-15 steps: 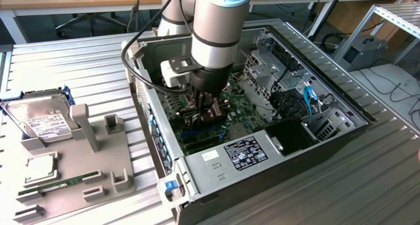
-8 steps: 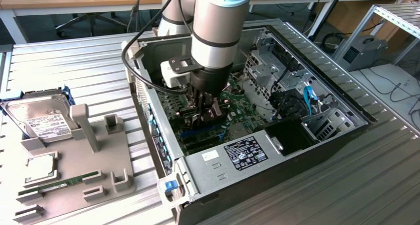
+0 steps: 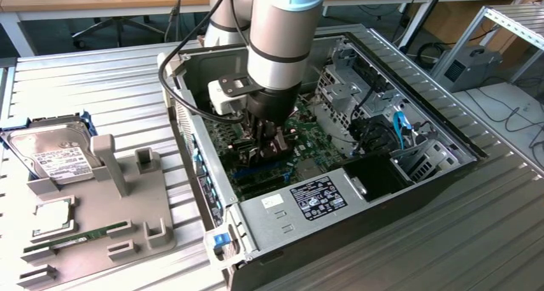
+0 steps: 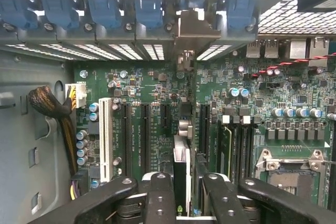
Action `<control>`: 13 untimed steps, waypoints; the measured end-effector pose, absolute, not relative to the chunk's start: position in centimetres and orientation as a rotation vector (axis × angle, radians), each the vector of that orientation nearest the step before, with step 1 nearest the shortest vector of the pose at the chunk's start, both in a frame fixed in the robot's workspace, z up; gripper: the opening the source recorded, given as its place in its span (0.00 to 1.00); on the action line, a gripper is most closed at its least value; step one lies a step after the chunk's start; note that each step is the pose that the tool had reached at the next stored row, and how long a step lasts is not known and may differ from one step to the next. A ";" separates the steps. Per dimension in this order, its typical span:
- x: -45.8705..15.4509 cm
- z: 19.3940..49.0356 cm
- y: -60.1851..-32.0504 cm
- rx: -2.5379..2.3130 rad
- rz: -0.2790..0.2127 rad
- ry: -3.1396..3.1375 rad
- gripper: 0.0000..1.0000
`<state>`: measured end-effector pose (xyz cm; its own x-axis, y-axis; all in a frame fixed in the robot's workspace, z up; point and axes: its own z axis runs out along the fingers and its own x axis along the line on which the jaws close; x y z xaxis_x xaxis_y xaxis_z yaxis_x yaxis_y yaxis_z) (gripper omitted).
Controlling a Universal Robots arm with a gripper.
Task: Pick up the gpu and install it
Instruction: 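Insert the gpu into the slot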
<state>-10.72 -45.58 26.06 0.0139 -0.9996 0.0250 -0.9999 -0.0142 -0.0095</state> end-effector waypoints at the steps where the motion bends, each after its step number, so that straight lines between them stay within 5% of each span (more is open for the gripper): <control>1: -10.7 26.0 -45.6 2.229 0.038 -2.198 0.26; 13: -10.7 25.2 -45.6 2.230 0.038 -2.198 0.26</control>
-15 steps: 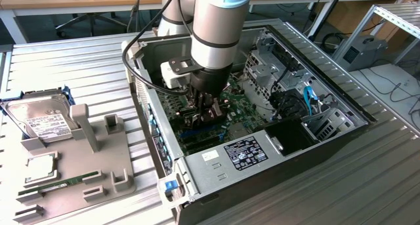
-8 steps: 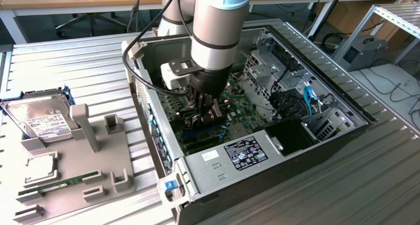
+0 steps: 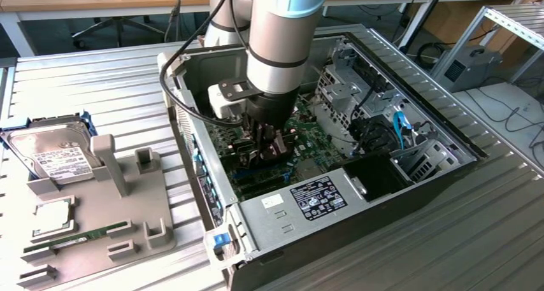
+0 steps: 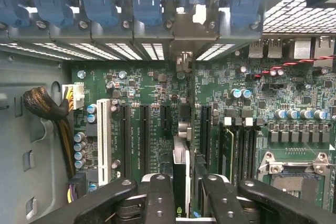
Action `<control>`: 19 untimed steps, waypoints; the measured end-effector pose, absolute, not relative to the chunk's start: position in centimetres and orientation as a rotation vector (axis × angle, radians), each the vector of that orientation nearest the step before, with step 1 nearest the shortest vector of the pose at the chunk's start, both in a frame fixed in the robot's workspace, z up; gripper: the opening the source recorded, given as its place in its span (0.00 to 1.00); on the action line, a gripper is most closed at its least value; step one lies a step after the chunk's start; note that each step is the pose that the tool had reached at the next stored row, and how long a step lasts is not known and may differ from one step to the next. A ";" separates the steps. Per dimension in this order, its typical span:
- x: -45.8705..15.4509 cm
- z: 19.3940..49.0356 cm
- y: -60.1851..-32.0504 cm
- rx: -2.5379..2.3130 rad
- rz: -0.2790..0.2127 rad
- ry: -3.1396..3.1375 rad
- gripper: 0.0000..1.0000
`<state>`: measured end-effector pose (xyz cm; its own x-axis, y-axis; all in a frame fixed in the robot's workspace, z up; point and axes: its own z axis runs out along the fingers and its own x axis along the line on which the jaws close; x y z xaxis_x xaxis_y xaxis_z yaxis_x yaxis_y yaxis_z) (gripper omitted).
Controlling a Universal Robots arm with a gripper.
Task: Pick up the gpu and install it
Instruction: 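Insert the gpu into the slot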
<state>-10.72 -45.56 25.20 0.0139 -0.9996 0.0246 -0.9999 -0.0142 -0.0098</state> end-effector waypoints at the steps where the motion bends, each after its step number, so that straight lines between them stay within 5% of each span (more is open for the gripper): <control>1: -10.7 25.2 -45.6 2.229 0.038 -2.198 0.26; 8: -10.7 25.2 -45.6 2.230 0.038 -2.197 0.26; 12: -10.7 25.2 -45.6 2.231 0.038 -2.197 0.40; 19: -10.7 27.1 -45.3 2.227 0.046 -2.193 0.40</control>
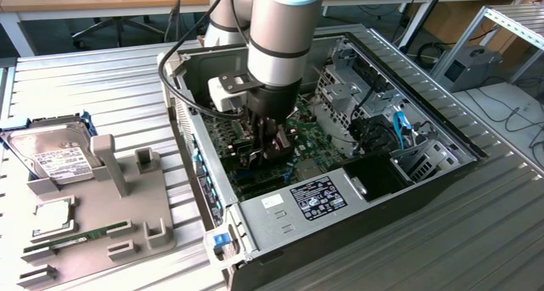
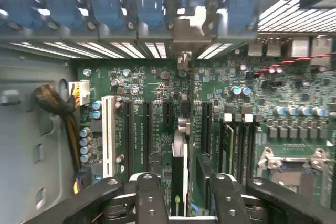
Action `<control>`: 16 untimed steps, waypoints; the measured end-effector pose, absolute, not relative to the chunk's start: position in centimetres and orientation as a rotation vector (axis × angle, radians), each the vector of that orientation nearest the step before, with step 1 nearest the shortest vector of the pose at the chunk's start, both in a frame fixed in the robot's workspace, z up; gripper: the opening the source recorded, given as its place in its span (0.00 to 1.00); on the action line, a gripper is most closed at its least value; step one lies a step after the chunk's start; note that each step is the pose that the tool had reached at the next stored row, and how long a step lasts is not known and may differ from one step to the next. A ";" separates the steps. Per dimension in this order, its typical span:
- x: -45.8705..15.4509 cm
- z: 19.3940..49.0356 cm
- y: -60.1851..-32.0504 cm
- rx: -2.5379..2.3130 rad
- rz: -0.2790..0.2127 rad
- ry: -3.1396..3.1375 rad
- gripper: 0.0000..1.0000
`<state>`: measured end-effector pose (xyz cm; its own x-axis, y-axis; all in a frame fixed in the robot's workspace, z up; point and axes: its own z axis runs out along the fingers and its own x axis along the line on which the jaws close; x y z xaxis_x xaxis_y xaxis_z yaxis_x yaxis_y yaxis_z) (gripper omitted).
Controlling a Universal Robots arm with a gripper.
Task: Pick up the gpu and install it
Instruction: 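Insert the gpu into the slot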
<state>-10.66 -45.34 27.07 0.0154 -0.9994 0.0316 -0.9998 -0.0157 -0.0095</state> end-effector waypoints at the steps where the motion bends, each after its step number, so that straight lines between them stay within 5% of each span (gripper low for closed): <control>1: -10.7 27.5 -45.3 2.227 0.047 -2.193 0.40; 7: -10.3 28.9 -45.1 2.224 0.044 -2.190 0.38; 10: -9.1 28.9 -45.1 2.212 0.017 -2.177 0.19; 16: -7.2 28.9 -45.1 2.199 -0.022 -2.163 0.11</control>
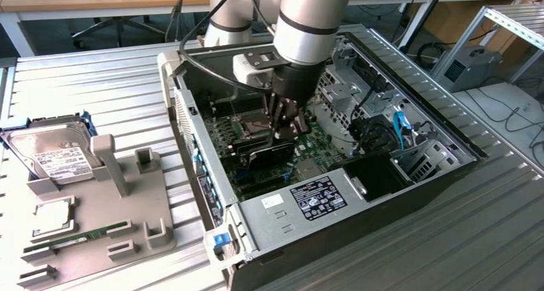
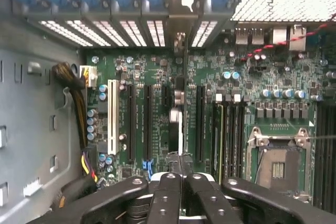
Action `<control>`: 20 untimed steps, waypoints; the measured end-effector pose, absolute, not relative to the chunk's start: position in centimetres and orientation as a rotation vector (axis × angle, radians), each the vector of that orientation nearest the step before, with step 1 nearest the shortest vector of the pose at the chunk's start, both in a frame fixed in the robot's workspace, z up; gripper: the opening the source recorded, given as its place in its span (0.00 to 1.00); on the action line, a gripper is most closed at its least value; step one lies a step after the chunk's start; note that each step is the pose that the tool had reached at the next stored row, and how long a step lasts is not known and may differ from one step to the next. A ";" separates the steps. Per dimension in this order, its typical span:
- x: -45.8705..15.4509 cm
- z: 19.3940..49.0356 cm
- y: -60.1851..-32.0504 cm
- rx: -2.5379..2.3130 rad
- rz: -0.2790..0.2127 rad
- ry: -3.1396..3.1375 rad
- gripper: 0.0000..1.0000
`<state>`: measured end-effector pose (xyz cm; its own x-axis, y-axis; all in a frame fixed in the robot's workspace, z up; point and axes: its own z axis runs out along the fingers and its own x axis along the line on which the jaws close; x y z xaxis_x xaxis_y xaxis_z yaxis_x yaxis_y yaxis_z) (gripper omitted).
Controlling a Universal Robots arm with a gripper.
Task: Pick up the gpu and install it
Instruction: 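Insert the gpu into the slot, then press down on the gpu until it lock into place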
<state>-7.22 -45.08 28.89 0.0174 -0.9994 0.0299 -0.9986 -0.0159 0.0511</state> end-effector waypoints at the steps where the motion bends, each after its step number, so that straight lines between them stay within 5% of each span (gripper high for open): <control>1: -7.2 28.9 -45.1 2.199 -0.023 -2.162 0.11; 20: -10.6 28.1 -45.1 2.199 -0.023 -2.162 0.11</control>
<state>-10.63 -45.05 28.09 0.0174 -0.9994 0.0299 -0.9985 -0.0158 0.0515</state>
